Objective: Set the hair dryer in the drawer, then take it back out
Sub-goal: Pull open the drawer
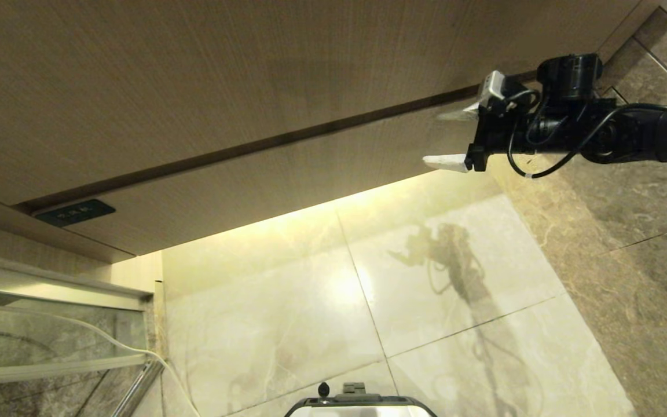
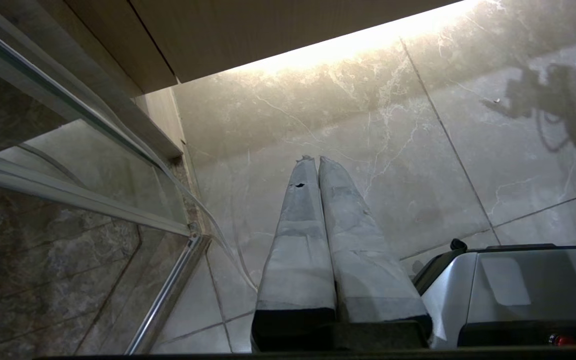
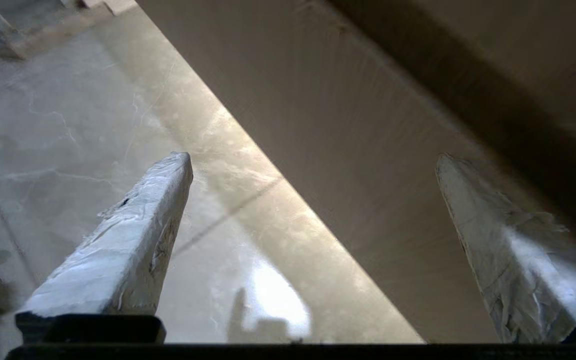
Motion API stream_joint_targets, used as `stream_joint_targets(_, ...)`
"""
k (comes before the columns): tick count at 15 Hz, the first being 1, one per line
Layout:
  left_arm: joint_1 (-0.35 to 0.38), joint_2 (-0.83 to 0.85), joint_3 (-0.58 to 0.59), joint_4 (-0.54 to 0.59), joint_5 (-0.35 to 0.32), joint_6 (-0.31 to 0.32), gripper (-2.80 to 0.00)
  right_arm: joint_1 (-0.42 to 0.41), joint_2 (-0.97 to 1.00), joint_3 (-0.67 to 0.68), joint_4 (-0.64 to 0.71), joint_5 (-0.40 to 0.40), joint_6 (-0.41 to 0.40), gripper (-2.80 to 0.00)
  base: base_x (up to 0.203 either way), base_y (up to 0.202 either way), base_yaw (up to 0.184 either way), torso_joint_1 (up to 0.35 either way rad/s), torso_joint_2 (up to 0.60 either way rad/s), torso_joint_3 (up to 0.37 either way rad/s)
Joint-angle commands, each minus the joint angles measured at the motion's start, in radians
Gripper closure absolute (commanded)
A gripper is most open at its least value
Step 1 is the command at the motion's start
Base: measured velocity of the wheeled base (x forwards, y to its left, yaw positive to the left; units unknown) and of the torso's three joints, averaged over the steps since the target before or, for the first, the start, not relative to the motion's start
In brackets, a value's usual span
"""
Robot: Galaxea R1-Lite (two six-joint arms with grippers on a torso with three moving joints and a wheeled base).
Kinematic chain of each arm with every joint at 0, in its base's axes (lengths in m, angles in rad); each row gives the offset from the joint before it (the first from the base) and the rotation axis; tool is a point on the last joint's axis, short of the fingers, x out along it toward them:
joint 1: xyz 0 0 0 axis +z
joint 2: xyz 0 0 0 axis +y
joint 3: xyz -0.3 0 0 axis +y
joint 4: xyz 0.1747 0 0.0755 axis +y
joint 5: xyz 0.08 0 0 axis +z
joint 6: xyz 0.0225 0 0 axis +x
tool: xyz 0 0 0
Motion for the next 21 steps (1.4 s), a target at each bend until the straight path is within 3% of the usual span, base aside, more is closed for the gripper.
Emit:
stream_joint_targets(1,0.000,0.000,0.001,0.000,0.001,0.000,0.00,0.008,-0.072,0.035,0.003,0.004,-0.090,-2.80,0.000,0.000,0.000,0.000,0.00,0.000)
stream_joint_targets(4,0.000,0.000,0.000,0.000,0.000,0.000,0.00,0.031,-0.069,0.044,0.004,0.013,-0.262,-2.80,0.000,0.000,0.000,0.000,0.00,0.000)
stream_joint_targets(6,0.000,0.000,0.001,0.000,0.001,0.000,0.00,0.042,-0.052,0.044,0.004,0.029,-0.324,-2.80,0.000,0.000,0.000,0.000,0.00,0.000)
stream_joint_targets(13,0.000,-0.002,0.001,0.000,0.000,0.000,0.00,0.055,0.044,-0.063,0.000,0.027,-0.344,-2.80,0.000,0.000,0.000,0.000,0.00,0.000)
stream_joint_targets(19,0.000,0.000,0.001,0.000,0.000,0.000,0.00,0.056,0.094,-0.070,-0.037,0.019,-0.342,-2.80,0.000,0.000,0.000,0.000,0.00,0.000)
stream_joint_targets(21,0.000,-0.002,0.000,0.000,0.001,0.000,0.00,0.056,0.106,-0.073,-0.106,0.018,-0.341,-2.80,0.000,0.000,0.000,0.000,0.00,0.000)
